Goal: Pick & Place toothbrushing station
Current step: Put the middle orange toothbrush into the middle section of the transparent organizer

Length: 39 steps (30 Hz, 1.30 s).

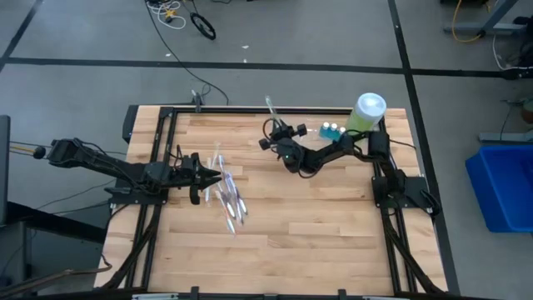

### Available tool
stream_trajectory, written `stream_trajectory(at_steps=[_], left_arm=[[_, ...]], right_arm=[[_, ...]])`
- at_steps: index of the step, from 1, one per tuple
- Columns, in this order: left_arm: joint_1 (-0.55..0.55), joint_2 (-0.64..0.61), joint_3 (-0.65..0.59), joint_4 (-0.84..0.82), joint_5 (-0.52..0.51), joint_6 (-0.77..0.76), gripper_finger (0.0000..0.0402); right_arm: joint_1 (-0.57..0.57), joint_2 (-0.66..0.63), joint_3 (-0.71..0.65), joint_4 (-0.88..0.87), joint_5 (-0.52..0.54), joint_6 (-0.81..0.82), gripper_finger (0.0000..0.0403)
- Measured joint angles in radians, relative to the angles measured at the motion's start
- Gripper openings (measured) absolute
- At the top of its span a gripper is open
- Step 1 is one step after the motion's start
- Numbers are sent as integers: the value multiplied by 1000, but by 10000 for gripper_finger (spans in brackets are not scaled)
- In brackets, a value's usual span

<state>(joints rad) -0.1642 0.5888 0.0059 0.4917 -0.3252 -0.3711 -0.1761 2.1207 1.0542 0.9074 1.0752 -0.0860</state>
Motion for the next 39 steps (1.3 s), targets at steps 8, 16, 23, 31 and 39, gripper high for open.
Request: stream_trajectory(at_steps=[8,16,23,31,39], left_arm=[[0,0,0,0,0,-30,96],[0,0,0,-3,1,-56,96],[0,0,72,-213,-11,-134,96],[0,35,315,-914,-6,-445,96],[0,143,314,-1091,84,-644,96]], right_arm=[[155,-117,0,-169,124,-50,135],[391,-279,0,-516,112,37,121],[584,-344,0,-797,-32,180,101],[743,-378,0,-1089,26,474,72],[767,-366,-1,-1113,25,566,44]])
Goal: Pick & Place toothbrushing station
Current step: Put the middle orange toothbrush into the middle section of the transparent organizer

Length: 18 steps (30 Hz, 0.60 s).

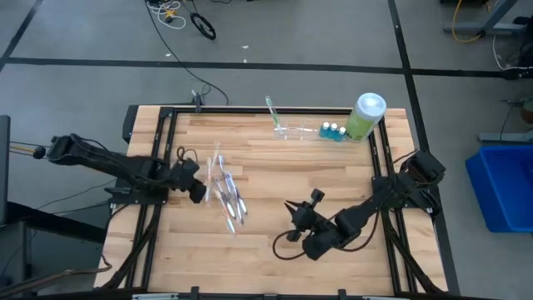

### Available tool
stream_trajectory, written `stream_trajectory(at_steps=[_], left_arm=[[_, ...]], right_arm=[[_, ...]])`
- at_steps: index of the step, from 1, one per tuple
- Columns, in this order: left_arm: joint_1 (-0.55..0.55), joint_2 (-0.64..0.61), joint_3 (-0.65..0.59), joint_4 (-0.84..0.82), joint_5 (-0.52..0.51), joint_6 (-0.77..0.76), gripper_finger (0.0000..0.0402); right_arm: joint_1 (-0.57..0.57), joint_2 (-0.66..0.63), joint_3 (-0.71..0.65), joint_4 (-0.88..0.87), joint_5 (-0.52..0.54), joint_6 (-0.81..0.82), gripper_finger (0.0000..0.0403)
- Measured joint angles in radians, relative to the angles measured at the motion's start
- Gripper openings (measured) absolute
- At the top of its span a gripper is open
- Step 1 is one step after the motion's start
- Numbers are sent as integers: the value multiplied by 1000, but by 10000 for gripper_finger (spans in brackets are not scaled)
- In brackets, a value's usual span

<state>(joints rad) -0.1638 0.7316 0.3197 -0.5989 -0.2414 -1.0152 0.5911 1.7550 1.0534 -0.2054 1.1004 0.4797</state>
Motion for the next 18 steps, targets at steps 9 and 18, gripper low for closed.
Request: stream_trajectory(at_steps=[9,18], left_arm=[[34,59,-4,4,-50,-47,130],[83,124,-4,39,-193,-65,215]], right_arm=[[-36,0,0,5,9,-5,15],[-50,0,0,28,6,-6,12]])
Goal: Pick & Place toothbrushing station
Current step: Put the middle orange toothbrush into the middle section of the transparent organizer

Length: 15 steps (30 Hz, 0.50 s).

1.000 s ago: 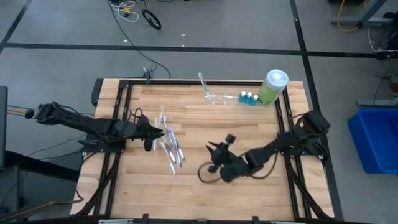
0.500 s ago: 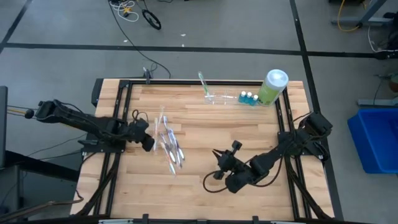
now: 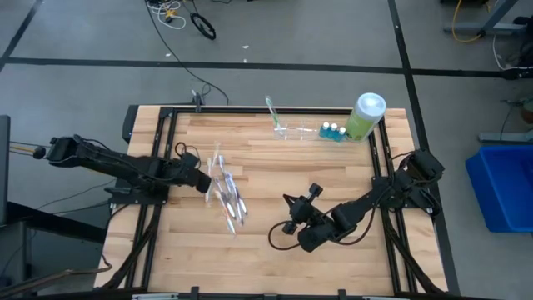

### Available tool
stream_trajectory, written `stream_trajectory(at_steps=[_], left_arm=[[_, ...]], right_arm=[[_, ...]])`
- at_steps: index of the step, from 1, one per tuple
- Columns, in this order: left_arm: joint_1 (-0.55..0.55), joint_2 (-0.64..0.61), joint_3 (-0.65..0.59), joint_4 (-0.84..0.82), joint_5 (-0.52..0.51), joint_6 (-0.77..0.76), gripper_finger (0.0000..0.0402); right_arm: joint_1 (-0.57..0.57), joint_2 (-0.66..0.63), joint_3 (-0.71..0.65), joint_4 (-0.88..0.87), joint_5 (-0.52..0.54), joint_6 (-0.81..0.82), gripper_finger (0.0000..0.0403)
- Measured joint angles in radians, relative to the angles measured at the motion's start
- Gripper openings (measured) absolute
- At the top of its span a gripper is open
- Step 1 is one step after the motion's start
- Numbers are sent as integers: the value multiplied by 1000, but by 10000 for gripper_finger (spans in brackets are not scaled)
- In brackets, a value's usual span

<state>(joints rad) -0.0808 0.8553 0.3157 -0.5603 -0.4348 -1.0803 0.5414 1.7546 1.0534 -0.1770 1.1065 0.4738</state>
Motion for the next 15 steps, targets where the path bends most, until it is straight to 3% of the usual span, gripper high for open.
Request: stream_trajectory(at_steps=[4,15], left_arm=[[13,76,0,89,-11,21,204],[54,262,0,196,-21,37,117]], right_arm=[[0,0,0,2,0,0,35],[0,0,0,9,1,0,67]])
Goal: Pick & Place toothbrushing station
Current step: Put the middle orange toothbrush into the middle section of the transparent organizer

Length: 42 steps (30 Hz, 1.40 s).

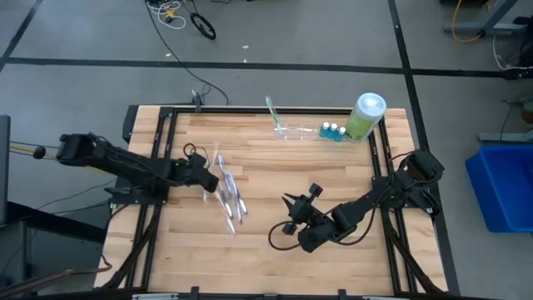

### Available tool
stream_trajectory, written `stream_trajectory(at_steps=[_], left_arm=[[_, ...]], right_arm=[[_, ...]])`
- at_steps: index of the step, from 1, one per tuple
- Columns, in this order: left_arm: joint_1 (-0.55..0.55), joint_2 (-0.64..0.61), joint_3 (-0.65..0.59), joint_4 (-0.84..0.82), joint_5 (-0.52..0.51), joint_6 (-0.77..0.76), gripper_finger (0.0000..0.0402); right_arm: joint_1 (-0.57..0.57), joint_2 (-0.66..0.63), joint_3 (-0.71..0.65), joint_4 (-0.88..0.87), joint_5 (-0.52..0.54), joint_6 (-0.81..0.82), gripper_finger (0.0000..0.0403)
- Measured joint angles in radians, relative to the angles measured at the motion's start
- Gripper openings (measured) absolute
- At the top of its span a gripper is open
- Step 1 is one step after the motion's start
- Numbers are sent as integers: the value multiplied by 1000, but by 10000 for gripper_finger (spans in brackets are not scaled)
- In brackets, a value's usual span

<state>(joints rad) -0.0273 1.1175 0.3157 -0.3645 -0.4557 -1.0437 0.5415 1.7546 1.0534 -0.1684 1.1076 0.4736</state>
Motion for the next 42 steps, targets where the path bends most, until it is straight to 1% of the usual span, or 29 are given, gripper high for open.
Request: stream_trajectory(at_steps=[11,15,18,24,26,30,33,36,38,42], left_arm=[[-1,6,23,16,0,74,33],[-1,6,47,12,0,120,13],[-1,6,81,-33,-2,149,11],[-1,6,185,-180,-25,187,25],[-3,6,220,-203,-25,211,25],[-26,6,283,-198,-11,269,20],[-54,6,324,-174,17,313,16],[-85,5,328,-55,83,383,16],[-103,12,329,55,141,437,17],[-128,54,329,290,238,537,17]], right_arm=[[-5,0,0,12,-1,-1,81],[-6,0,0,17,-1,0,83],[-7,0,0,18,-1,1,78],[-18,0,0,18,-10,2,57],[-25,0,0,19,-16,2,51],[-38,0,-1,23,-43,8,40],[-45,0,-55,112,-46,-1,36],[-52,1,-154,284,-67,-22,37],[-57,1,-230,422,-106,-26,43],[-64,2,-366,703,-232,-26,62]])
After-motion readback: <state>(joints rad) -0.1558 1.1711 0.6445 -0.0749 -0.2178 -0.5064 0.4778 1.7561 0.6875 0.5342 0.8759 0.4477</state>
